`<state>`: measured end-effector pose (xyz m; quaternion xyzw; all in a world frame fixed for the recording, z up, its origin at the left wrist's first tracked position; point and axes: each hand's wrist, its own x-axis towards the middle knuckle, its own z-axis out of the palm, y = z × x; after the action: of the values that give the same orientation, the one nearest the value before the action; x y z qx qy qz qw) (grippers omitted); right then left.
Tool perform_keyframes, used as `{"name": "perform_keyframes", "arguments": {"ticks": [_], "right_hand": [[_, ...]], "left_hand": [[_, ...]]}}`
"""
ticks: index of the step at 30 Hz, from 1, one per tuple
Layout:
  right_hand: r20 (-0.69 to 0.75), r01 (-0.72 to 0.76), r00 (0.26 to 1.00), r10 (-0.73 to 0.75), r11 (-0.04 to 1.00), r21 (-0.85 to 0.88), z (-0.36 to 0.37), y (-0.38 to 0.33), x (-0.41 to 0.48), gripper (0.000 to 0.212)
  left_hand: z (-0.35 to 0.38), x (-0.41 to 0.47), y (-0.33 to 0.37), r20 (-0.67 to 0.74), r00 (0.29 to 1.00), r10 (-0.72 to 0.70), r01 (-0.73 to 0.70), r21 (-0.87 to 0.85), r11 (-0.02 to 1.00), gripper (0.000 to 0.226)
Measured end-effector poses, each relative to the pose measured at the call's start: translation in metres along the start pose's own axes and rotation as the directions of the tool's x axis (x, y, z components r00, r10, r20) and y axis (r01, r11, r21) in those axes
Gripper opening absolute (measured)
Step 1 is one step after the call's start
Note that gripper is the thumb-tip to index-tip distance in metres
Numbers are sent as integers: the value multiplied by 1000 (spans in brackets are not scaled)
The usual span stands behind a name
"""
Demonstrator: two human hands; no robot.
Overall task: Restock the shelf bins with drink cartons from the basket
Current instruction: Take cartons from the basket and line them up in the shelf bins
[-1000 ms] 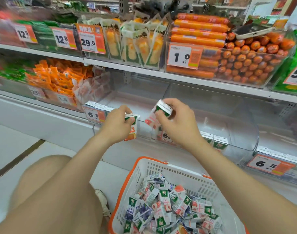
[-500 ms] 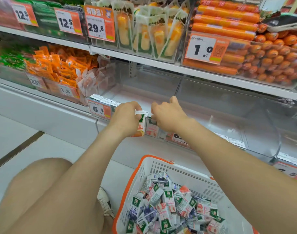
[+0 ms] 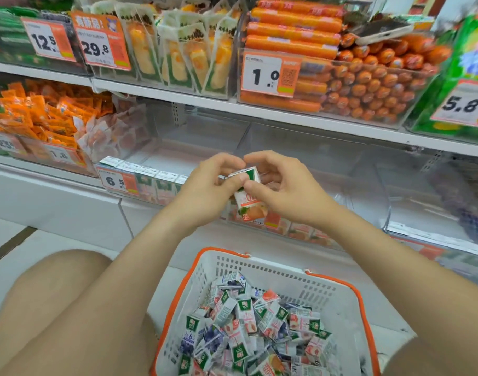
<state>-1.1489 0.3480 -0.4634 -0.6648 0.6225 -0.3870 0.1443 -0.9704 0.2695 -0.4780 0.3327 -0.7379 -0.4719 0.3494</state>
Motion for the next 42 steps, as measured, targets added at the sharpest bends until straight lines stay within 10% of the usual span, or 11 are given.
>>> {"name": "perform_keyframes", "arguments": {"ticks": [6,10,15,22,24,30,35,42], "right_hand": [[-91,-156,985,149,985,-78,-70,35,-40,50],[-247,-266,953,176,878,-399,-112,62,-61,48],[-87,-259,959,269,713,-652,-139,92,-73,42],[161,-108,910,383,593,-798,-121,109,-73,5],[198,-62,909,368,589,-806,-116,113,-75,25],[97,-75,963,251,597,-799,-100,94,-93,10],[224,-36,948,225,776,-629,-67,60,-125,31],[559,-11,591,581,700,-714,1,111,-171,31]], "left_hand": [[73,0,16,18,994,104,-103,-85,991,15],[105,-1,-4,155,949,274,-313,379,871,22],[130,-9,-23,336,893,298,-449,662,601,37],[144,-17,-26,325,901,287,-433,721,541,43],[145,-19,-26,321,899,297,-436,704,560,42],[150,-33,-27,340,851,400,-519,653,551,14],[158,-51,-55,548,835,50,-474,670,572,13],[174,-63,-136,628,633,-452,-385,762,521,27]]}}
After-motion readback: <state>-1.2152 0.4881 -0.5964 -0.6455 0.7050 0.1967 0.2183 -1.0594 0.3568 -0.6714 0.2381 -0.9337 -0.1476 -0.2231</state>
